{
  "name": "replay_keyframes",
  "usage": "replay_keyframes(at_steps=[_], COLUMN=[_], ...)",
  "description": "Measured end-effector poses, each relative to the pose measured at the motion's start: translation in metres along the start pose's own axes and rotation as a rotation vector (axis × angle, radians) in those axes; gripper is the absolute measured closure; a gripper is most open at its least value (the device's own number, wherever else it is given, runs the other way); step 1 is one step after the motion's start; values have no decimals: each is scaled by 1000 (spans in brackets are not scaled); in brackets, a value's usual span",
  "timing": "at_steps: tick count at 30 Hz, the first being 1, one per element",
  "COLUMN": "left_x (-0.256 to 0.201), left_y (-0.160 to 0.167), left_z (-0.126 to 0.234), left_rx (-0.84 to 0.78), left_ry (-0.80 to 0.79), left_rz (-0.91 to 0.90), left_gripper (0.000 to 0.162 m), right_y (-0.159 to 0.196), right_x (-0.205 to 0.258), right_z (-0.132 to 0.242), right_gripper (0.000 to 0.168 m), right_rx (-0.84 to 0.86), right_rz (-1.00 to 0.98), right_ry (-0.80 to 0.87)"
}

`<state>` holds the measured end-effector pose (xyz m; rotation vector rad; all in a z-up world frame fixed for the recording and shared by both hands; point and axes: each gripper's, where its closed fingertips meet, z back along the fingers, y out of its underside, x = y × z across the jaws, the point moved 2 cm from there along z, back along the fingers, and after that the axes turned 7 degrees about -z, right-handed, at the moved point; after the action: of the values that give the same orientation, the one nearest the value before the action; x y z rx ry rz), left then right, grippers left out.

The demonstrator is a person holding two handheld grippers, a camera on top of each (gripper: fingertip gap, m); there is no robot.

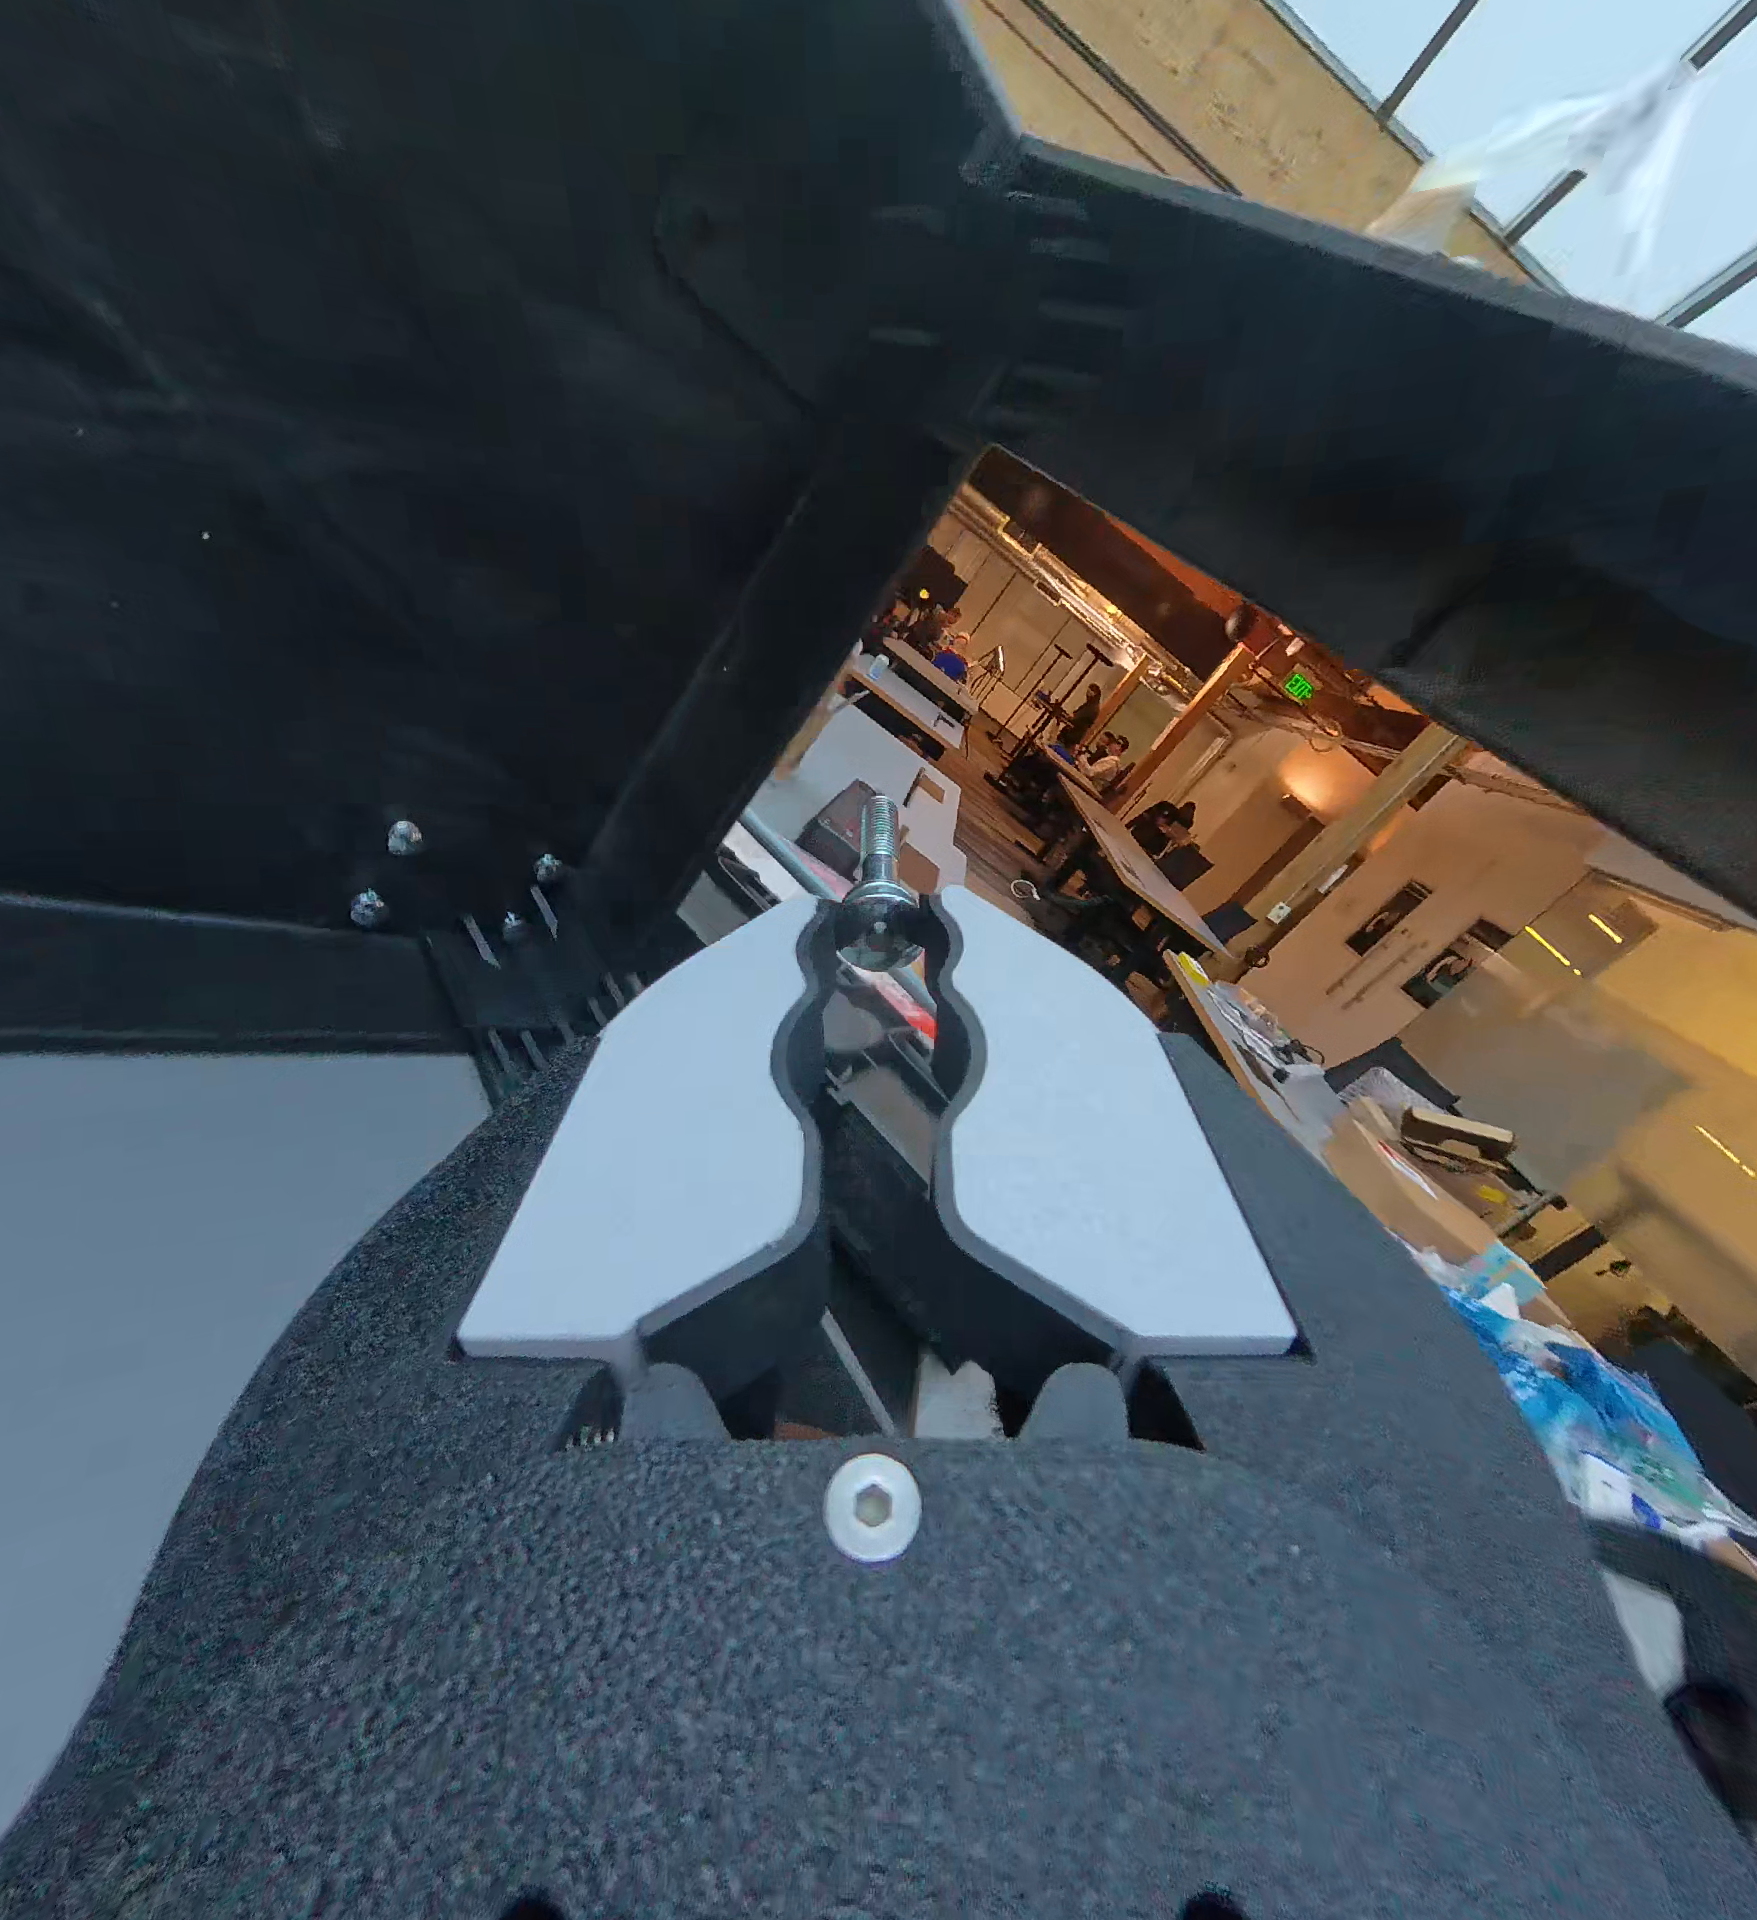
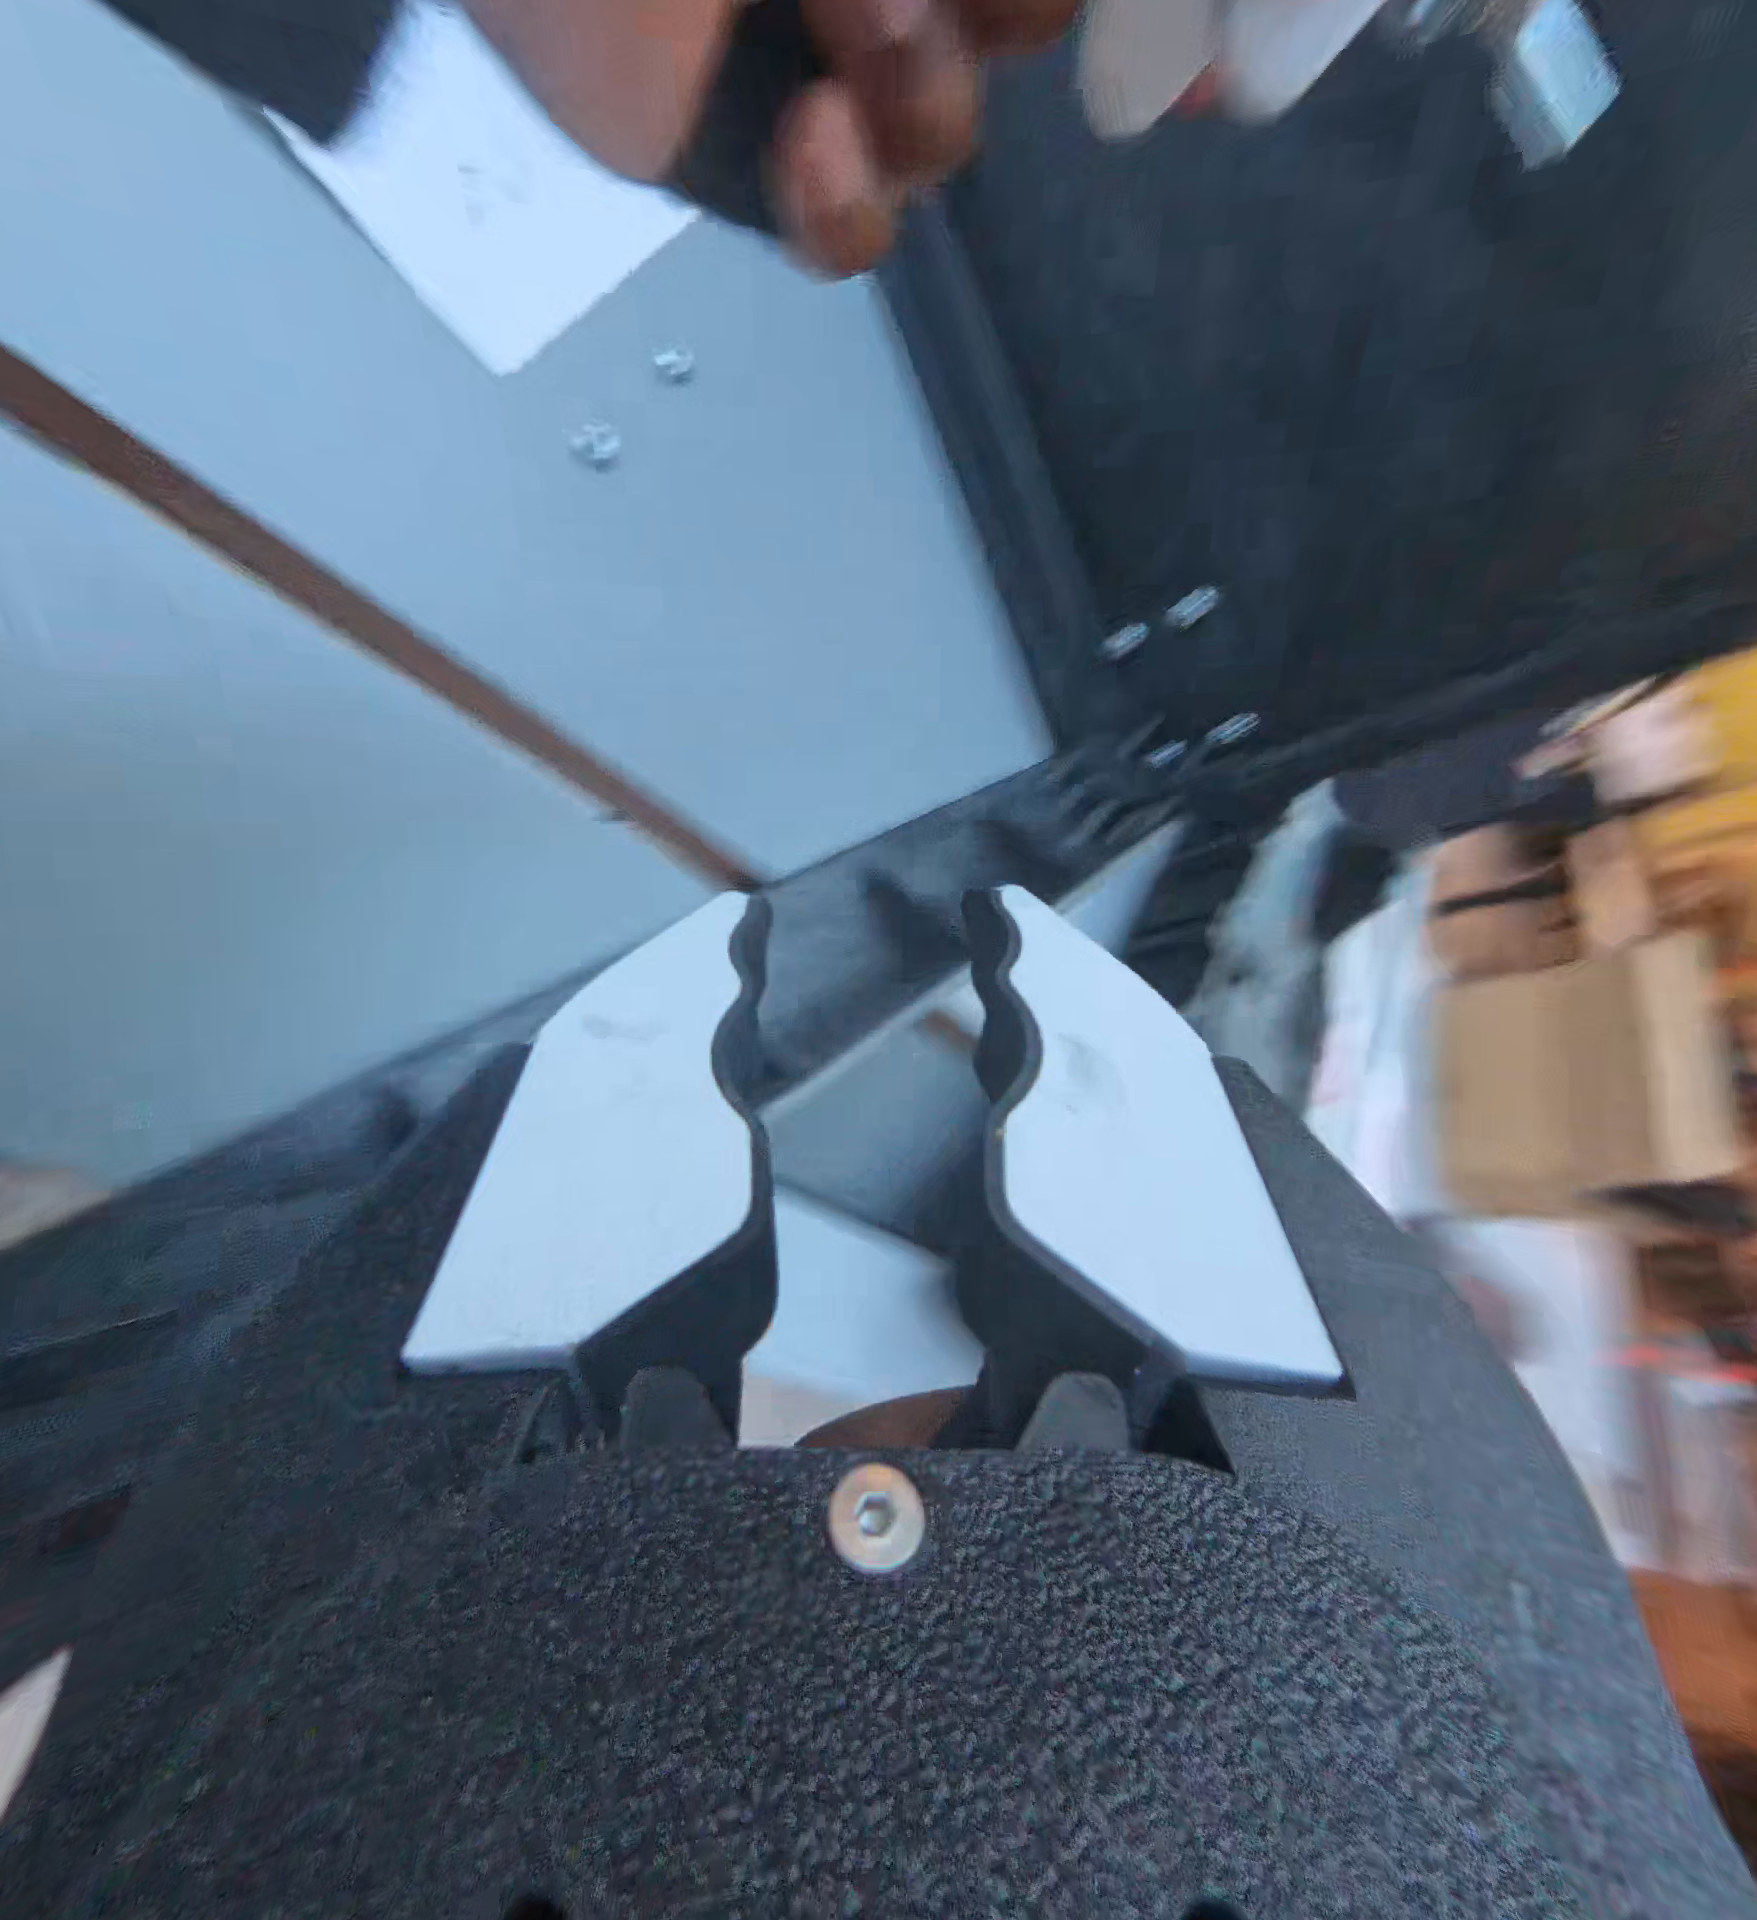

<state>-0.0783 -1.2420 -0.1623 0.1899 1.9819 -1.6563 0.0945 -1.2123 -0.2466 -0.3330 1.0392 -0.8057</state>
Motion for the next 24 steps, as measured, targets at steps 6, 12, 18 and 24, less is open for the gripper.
replay_keyframes(at_steps=[6,12,18,24], left_x=[-57,-132,-197,-239], left_y=[32,64,97,113], left_z=[80,126,138,144], left_rx=[63,80,124,132], left_ry=[-91,-187,-207,-155], left_rz=[91,101,93,98], left_gripper=[146,146,146,146], right_y=[-51,-66,-55,-31], right_x=[-25,-8,3,7], right_z=[-2,50,102,142], right_gripper=[110,102,106,157], right_rx=[-240,-433,-506,-460], right_rz=[370,465,498,497], right_ry=[187,140,95,109])
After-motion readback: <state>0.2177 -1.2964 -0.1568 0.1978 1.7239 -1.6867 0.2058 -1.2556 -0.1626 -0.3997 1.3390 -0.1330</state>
